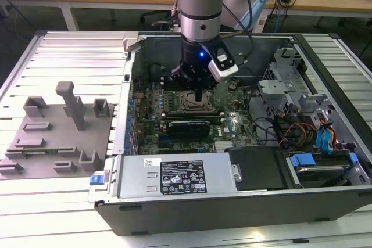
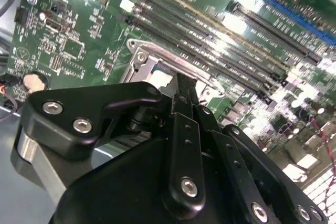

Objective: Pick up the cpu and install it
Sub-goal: 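Install the second cpu locking lever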

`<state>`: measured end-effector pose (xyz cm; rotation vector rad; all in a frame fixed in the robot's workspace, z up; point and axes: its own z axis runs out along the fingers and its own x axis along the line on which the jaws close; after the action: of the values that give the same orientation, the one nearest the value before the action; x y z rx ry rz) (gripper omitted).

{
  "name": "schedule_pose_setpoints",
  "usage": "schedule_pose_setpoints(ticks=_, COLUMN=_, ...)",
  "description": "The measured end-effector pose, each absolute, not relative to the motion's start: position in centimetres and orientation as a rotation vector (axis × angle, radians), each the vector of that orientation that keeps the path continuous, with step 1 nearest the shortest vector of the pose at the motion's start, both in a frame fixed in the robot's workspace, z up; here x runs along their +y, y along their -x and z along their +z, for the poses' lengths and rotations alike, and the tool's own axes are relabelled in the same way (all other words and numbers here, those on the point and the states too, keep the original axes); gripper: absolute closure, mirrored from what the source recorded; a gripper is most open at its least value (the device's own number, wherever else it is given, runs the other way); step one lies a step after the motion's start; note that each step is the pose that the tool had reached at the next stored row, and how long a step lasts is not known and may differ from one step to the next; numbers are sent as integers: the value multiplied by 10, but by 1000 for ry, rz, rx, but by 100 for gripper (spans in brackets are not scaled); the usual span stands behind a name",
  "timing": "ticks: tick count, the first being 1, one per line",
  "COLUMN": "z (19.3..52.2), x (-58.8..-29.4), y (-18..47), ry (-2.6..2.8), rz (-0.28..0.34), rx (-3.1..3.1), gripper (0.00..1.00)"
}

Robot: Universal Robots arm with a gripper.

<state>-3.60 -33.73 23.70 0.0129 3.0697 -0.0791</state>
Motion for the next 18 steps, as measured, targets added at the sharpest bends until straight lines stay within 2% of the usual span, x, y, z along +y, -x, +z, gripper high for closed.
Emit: schedule_pose_setpoints(ticks=18, z=237, x=-349, y=38, ry=-13, rz=-79, rx=3070, gripper=89)
